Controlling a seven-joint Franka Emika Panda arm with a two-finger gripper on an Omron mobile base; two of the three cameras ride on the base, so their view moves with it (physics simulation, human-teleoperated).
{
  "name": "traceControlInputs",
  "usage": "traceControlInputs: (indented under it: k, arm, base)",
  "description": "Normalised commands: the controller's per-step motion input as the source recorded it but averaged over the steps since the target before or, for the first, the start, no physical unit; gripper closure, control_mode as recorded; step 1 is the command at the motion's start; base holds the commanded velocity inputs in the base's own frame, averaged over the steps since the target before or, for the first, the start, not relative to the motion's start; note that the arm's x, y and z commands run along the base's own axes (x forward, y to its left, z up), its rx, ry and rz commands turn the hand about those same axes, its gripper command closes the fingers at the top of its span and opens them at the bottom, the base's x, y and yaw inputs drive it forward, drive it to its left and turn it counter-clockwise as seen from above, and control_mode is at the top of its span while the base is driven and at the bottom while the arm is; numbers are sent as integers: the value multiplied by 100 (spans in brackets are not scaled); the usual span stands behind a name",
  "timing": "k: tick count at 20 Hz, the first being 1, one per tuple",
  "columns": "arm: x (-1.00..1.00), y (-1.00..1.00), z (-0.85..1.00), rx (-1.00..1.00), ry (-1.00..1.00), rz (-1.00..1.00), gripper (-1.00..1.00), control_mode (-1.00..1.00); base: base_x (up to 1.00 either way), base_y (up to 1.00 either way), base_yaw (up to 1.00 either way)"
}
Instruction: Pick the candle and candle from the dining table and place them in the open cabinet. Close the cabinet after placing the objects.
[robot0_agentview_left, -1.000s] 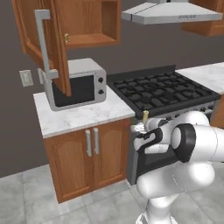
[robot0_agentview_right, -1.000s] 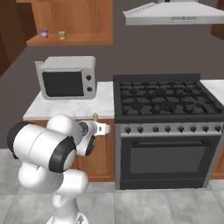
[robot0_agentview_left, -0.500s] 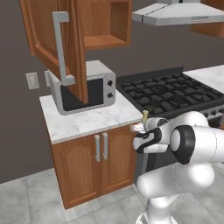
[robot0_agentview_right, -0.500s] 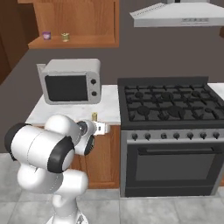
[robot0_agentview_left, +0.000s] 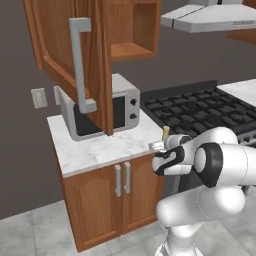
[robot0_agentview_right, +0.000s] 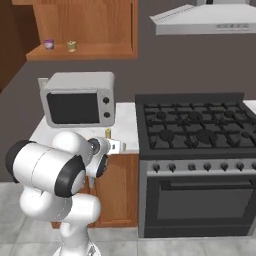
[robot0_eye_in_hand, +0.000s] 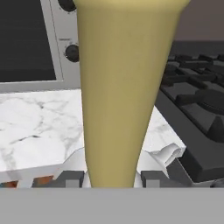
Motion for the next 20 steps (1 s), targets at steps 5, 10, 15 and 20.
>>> traceControlInputs:
  k: [5, 10, 15, 20]
  arm:
    - [0, 0, 0, 0, 0, 0, 100, 100]
    - [0, 0, 0, 0, 0, 0, 100, 100]
    - [0, 0, 0, 0, 0, 0, 100, 100]
    - [0, 0, 0, 0, 0, 0, 100, 100]
  base:
    - [29, 36, 0]
    - [32, 34, 0]
    - [34, 23, 0]
    - [33, 20, 0]
